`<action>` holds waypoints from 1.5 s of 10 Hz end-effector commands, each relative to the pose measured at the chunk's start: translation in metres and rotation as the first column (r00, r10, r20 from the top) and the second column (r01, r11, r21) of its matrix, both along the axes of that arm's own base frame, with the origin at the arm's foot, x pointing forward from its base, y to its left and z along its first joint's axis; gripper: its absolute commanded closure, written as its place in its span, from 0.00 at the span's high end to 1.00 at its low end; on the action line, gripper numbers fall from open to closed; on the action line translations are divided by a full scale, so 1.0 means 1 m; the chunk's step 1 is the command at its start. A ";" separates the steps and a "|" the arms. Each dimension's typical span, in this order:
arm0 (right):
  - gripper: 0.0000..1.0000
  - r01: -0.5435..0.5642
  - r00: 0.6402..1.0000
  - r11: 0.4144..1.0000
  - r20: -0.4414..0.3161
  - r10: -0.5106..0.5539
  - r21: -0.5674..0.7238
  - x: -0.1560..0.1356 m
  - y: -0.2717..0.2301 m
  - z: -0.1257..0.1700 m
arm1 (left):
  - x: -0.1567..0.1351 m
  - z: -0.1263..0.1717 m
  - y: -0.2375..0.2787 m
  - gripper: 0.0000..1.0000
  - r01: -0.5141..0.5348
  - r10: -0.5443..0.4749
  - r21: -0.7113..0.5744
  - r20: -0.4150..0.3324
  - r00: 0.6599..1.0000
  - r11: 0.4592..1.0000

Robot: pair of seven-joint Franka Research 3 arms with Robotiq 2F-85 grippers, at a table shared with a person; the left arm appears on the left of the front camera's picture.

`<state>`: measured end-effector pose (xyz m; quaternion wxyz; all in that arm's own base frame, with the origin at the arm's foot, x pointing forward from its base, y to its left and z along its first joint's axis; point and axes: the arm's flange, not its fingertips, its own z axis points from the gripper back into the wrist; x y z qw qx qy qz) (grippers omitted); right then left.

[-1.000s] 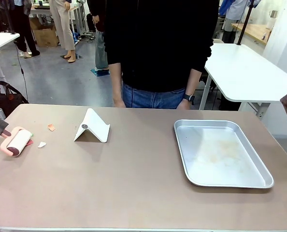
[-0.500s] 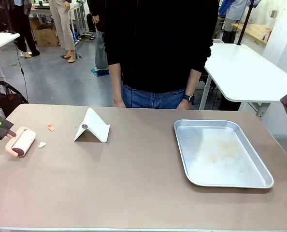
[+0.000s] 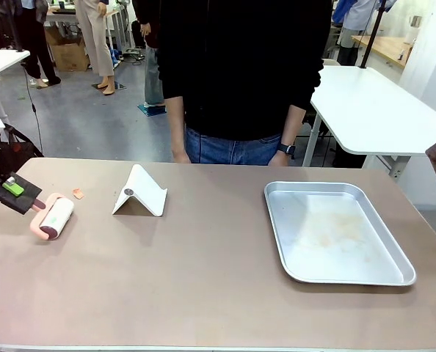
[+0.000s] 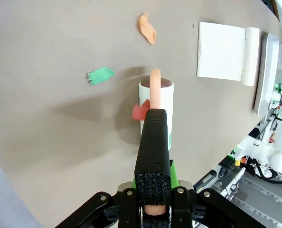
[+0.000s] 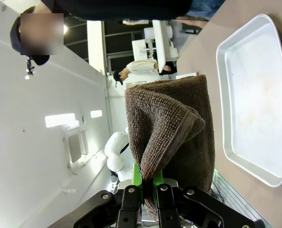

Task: Clean the surface of the table.
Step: Clean the area not pointed to by the person.

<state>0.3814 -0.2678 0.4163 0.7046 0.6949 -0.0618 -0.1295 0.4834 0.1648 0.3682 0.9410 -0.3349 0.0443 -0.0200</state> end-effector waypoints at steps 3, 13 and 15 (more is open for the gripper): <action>0.10 0.000 1.000 1.000 0.003 0.000 -0.001 0.000 0.000 0.001 | -0.015 -0.010 -0.024 0.22 0.024 -0.021 0.043 -0.056 0.998 0.999; 0.10 0.000 1.000 1.000 0.003 0.000 -0.001 0.000 0.000 0.001 | -0.034 0.045 0.013 0.22 -0.015 0.030 -0.134 0.111 0.993 0.991; 0.10 0.000 1.000 1.000 0.003 0.000 -0.001 0.000 0.000 0.001 | -0.040 0.054 0.033 0.22 -0.032 0.055 -0.161 0.140 0.989 0.986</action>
